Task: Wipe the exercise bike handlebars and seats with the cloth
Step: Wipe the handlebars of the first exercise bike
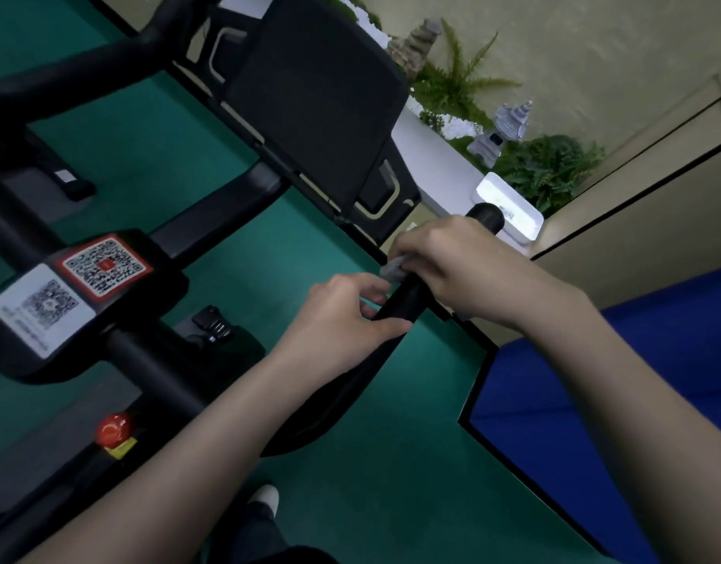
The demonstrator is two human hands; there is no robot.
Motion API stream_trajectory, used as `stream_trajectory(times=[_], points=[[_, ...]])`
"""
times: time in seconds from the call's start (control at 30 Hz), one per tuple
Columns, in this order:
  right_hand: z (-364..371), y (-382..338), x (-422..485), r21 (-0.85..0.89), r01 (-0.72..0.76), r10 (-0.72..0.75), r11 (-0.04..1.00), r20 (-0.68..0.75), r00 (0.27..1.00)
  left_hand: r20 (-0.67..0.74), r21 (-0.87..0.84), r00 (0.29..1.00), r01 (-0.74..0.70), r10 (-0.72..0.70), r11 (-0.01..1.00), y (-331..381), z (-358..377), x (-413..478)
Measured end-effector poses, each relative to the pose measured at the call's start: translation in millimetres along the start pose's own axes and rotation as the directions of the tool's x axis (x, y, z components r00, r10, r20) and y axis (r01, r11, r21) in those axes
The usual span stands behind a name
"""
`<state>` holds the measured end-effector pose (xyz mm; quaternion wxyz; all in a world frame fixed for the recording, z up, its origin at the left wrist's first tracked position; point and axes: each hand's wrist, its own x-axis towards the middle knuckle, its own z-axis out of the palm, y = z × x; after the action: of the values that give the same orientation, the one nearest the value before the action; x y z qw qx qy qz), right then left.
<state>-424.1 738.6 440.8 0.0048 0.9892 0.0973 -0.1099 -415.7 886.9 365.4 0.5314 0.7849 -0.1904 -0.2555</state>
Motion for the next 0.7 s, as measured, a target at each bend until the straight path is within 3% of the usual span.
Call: stream_trajectory(times=[0.13, 0.27, 0.5, 0.7], points=[[0, -2, 4, 0.020, -0.003, 0.002, 1.000, 0.048, 0.999, 0.029, -0.048, 0.999, 0.028, -0.027, 0.998, -2, -2, -1], [-6, 5, 8, -0.119, -0.035, 0.031, 0.992, -0.038, 0.999, 0.046, -0.081, 0.999, 0.029, -0.025, 0.996, -1, -2, 1], [-4, -3, -2, 0.031, 0.039, -0.038, 0.999, -0.016, 0.999, 0.059, -0.102, 0.998, 0.045, -0.039, 0.994, -2, -2, 3], [-19, 22, 3, -0.028, -0.056, 0.053, 0.998, -0.113, 0.992, 0.035, -0.156, 0.999, 0.045, -0.040, 0.987, 1, -1, 7]])
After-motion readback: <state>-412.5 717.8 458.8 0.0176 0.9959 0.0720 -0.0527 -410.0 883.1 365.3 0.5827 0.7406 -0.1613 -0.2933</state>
